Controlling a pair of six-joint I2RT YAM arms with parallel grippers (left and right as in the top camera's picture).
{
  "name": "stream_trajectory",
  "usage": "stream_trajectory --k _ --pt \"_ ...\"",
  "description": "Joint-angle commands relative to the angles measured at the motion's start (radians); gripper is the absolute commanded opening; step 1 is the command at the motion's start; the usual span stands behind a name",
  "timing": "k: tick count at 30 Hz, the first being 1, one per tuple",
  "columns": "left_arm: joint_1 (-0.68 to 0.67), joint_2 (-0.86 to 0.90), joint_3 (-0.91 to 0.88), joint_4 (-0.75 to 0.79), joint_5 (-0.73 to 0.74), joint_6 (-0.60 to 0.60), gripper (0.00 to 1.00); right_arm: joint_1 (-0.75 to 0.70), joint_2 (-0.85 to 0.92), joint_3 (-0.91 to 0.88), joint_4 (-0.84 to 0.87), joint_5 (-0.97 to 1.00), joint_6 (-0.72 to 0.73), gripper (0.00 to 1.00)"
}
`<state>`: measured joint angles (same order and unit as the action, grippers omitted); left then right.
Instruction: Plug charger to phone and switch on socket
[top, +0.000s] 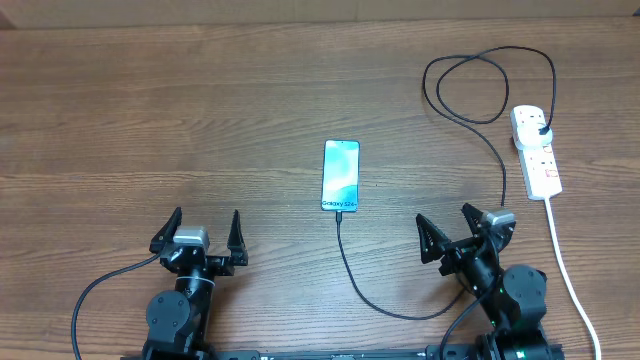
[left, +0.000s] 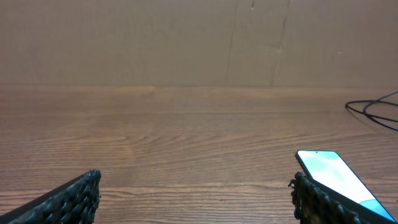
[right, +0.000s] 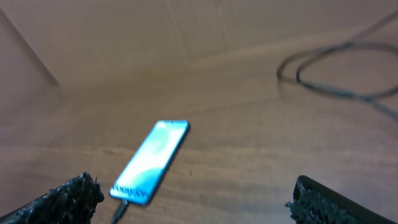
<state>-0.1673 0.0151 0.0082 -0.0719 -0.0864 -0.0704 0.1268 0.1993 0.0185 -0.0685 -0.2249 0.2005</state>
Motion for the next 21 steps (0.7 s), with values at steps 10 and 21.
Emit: stream_trajectory --k 10,21 --pt "0.011 -0.011 -0.003 0.001 0.002 0.019 1.00 0.000 -0.199 -0.011 0.003 0.006 -0.076 1.00" --pt "0.011 -0.011 -0.003 0.001 0.002 0.019 1.00 0.001 -0.197 -0.011 0.006 0.006 -0.075 1.00"
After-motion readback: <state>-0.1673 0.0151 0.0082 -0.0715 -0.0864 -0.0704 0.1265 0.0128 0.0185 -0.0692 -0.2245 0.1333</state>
